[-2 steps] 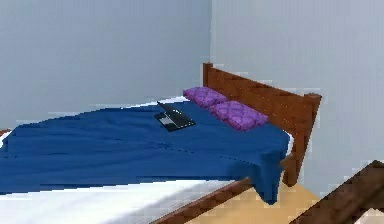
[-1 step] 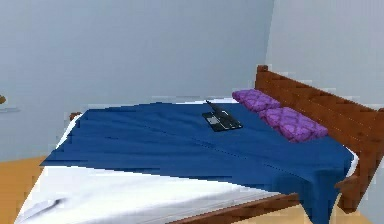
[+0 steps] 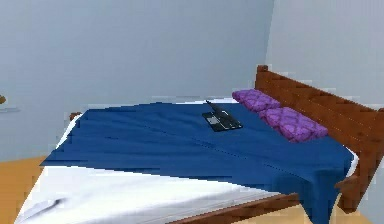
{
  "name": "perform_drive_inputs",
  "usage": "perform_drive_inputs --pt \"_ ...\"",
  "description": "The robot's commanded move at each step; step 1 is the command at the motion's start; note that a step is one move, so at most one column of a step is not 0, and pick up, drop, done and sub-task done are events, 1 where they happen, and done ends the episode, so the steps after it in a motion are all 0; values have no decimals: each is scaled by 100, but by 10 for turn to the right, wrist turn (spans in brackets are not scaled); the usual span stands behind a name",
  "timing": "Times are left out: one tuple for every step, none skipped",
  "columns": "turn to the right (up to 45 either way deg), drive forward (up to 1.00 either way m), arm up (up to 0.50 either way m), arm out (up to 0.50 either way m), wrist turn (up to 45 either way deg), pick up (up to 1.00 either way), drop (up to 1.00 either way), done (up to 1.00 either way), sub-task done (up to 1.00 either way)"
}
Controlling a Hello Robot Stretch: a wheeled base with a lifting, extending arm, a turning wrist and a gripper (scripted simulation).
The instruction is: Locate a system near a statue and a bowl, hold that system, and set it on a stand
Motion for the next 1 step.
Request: perform_drive_inputs --pt "0 0 38 0 0 0 0 0 0"
